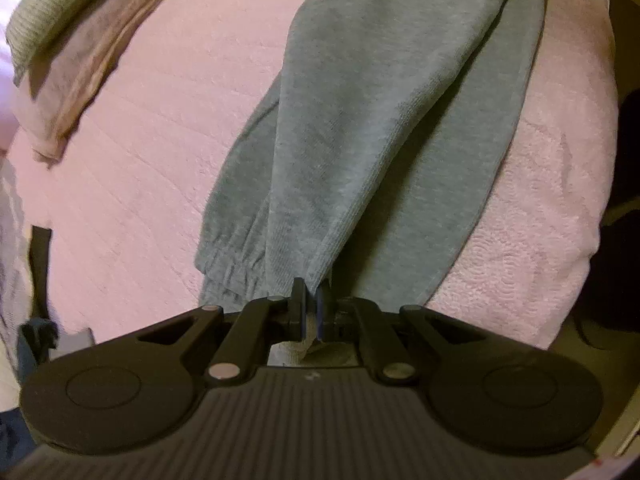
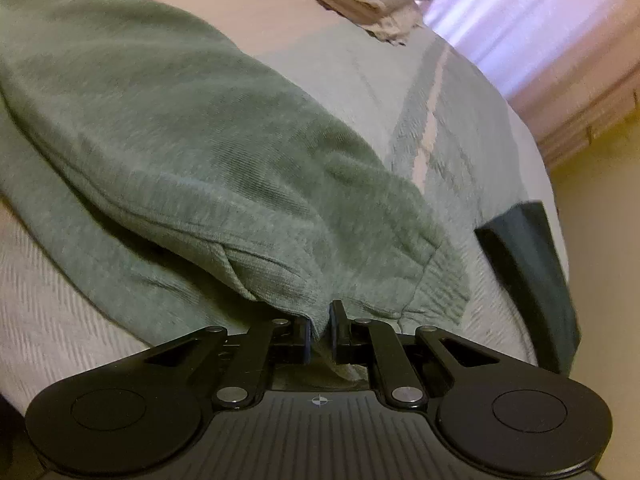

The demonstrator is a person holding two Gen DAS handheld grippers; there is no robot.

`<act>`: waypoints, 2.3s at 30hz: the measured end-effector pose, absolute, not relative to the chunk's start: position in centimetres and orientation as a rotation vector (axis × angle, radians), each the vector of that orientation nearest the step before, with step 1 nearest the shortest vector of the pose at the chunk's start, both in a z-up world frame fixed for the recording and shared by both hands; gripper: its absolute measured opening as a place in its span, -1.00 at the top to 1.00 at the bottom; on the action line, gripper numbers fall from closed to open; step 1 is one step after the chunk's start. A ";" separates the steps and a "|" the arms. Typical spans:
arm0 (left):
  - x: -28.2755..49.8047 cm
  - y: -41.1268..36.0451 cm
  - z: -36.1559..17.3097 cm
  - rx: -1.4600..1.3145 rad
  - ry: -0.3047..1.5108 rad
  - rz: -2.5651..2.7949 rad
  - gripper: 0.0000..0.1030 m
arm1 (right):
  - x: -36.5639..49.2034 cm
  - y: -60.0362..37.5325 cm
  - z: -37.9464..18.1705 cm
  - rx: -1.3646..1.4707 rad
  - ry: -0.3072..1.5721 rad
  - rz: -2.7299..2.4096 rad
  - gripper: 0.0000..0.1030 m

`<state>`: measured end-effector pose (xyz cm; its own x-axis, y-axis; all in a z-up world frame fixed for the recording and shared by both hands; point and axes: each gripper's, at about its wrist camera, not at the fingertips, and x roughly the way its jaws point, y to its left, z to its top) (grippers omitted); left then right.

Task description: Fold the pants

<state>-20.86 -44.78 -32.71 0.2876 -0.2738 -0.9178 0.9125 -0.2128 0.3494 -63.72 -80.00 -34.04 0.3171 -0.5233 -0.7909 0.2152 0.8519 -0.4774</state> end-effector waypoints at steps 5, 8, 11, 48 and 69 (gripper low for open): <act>-20.8 -44.0 -29.3 1.278 0.589 -1.175 0.94 | -67.4 -78.3 -31.2 -0.400 1.099 -0.479 0.90; -22.0 -42.7 -29.1 1.276 0.618 -1.157 0.94 | -68.8 -77.6 -31.9 -0.367 1.104 -0.462 0.90; -23.6 -42.0 -32.2 1.304 0.701 -1.141 0.94 | -69.3 -77.8 -35.0 -0.271 1.175 -0.434 0.81; -5.2 -40.4 -34.6 0.272 1.205 -0.998 0.27 | -41.8 -50.7 -31.7 0.083 1.083 -0.242 0.18; -4.8 -36.4 -32.1 0.291 1.125 -0.985 0.47 | -34.3 -44.8 -32.9 0.112 1.060 -0.068 0.18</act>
<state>-4.78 -36.44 -32.15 0.0821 -0.5113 -0.8555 0.7805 0.5668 -0.2638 -34.31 -44.83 -32.91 0.4875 -0.0018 -0.8731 0.1097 0.9922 0.0592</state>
